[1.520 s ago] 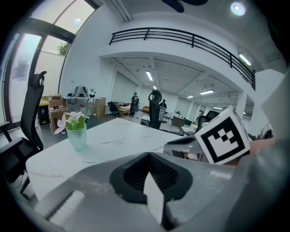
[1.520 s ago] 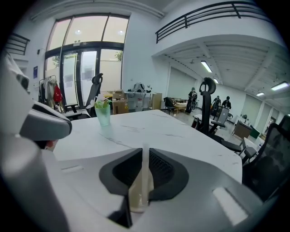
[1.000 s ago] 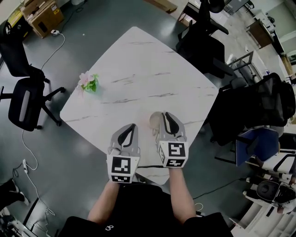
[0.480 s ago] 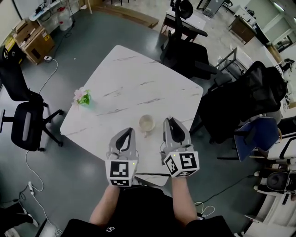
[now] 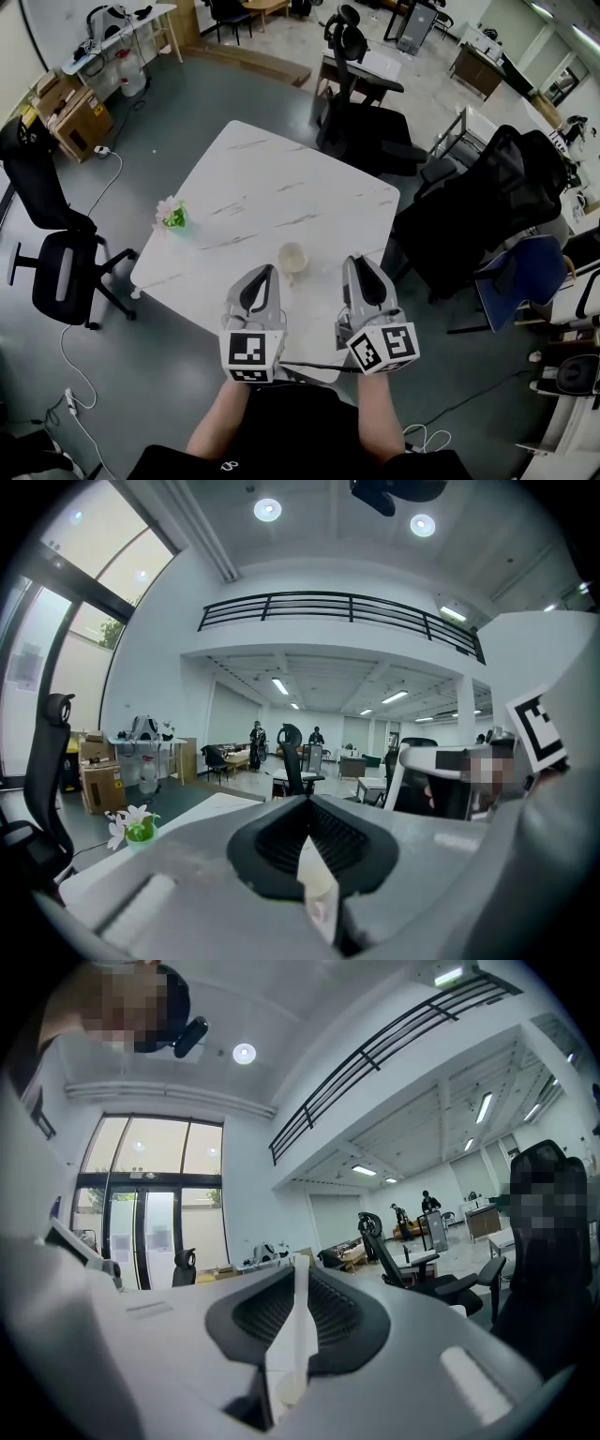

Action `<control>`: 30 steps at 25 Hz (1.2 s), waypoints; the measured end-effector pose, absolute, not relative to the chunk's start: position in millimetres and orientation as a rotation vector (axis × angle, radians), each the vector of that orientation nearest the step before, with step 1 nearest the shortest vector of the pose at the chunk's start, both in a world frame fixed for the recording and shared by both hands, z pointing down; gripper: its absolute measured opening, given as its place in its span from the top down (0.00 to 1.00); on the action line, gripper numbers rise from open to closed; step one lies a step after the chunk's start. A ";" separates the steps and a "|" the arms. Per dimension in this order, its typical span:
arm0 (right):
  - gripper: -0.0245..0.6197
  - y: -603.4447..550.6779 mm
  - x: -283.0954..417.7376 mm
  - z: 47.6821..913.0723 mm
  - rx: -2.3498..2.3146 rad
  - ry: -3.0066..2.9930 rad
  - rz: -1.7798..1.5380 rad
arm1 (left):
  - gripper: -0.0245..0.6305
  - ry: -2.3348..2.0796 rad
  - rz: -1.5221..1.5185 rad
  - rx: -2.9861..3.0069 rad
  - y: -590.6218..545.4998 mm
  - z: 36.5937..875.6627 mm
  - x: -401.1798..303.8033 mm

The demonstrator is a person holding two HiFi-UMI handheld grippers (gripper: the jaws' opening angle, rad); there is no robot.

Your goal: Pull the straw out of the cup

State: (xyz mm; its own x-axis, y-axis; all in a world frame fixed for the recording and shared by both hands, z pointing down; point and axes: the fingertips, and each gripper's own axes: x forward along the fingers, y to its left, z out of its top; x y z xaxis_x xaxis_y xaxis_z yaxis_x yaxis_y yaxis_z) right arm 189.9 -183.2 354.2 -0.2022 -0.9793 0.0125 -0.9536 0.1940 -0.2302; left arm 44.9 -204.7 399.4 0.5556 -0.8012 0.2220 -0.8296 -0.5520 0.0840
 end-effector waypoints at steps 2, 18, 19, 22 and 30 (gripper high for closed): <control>0.89 -176.6 194.4 348.4 -1.880 2.302 -0.279 | 0.96 -1.389 0.224 2.619 -200.6 391.0 46.2; 0.89 -162.0 183.8 348.1 -1.836 2.371 -0.258 | 0.96 -1.406 0.214 2.640 -186.9 378.1 51.0; 0.89 -162.3 183.4 348.3 -1.835 2.372 -0.260 | 0.96 -1.407 0.216 2.639 -187.0 378.2 50.5; 0.89 -163.6 182.4 348.9 -1.836 2.375 -0.260 | 0.96 -1.409 0.225 2.640 -188.3 378.5 49.6; 0.89 -164.0 182.7 351.7 -1.857 2.385 -0.251 | 0.96 -1.365 0.237 2.649 -188.0 383.1 56.0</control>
State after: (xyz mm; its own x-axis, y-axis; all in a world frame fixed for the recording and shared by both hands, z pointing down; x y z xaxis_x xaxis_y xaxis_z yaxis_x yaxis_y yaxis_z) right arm 182.7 -164.0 351.7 -0.2463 -0.9691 0.0158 -0.9512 0.2386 -0.1959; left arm 56.0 -188.0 383.1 0.5731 -0.7925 0.2088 -0.8165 -0.5739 0.0628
